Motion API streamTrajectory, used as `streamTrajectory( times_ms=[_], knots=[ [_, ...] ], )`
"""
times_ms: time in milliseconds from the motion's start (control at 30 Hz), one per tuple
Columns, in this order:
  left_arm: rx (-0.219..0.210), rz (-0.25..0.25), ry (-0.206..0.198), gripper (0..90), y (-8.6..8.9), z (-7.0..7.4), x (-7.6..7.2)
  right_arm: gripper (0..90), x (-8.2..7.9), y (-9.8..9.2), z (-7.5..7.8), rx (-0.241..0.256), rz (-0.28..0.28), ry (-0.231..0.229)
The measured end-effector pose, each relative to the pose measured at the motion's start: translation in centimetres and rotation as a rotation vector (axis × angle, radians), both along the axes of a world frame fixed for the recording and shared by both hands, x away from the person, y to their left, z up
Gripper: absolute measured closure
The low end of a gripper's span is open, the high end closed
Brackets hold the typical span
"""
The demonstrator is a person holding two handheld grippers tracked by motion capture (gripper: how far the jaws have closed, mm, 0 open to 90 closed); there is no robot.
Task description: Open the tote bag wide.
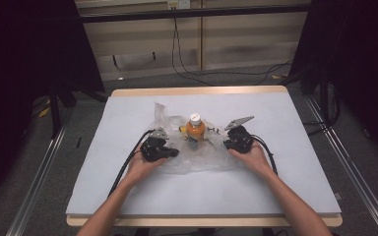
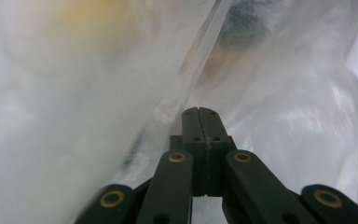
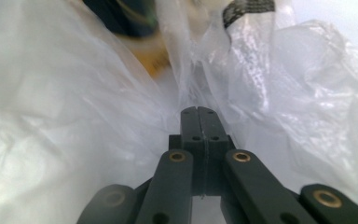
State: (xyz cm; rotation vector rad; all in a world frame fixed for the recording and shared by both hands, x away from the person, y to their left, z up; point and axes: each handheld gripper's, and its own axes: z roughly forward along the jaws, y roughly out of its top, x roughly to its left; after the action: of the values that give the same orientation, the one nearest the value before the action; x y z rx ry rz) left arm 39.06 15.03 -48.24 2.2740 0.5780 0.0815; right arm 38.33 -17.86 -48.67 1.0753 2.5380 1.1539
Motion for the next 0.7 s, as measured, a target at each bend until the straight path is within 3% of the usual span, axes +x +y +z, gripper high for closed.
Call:
streamTrajectory(
  times_ms=[67, 100, 133, 167, 200, 233, 400, 500, 700],
  knots=[
    [-0.023, 0.010, 0.018, 90.0, 1.1, -0.2, -0.1, 90.0, -0.5, -1.8, 0.0, 0.000, -0.023, 0.000],
    [-0.026, 0.015, 0.015, 90.0, 1.5, -0.2, -0.1, 90.0, -0.5, -1.8, 0.0, 0.000, -0.023, 0.000],
    [-0.040, 0.025, 0.026, 90.0, 1.8, -0.3, -0.2, 90.0, -0.8, -2.8, -0.2, 0.029, -0.047, 0.007],
    [-0.013, 0.017, 0.007, 90.0, 2.2, -0.1, -0.4, 90.0, -0.9, -3.1, -0.2, 0.027, -0.053, 0.004],
    [-0.013, 0.017, 0.007, 90.0, 2.2, -0.1, -0.4, 90.0, -0.9, -3.1, -0.2, 0.027, -0.053, 0.004],
    [-0.009, 0.030, 0.001, 90.0, 2.7, -0.1, -0.8, 90.0, -1.0, -3.3, 0.0, -0.004, -0.058, -0.008],
    [-0.009, 0.037, -0.002, 90.0, 3.7, -0.1, -1.2, 90.0, -1.1, -3.6, 0.1, -0.002, -0.069, -0.002],
    [-0.024, 0.053, 0.017, 90.0, 4.5, -0.1, -1.1, 90.0, -1.3, -3.6, 0.1, -0.015, -0.077, -0.011],
    [-0.060, 0.061, 0.031, 90.0, 4.9, -0.2, -1.2, 90.0, -1.4, -3.9, -0.1, 0.037, -0.088, -0.004]
  ],
)
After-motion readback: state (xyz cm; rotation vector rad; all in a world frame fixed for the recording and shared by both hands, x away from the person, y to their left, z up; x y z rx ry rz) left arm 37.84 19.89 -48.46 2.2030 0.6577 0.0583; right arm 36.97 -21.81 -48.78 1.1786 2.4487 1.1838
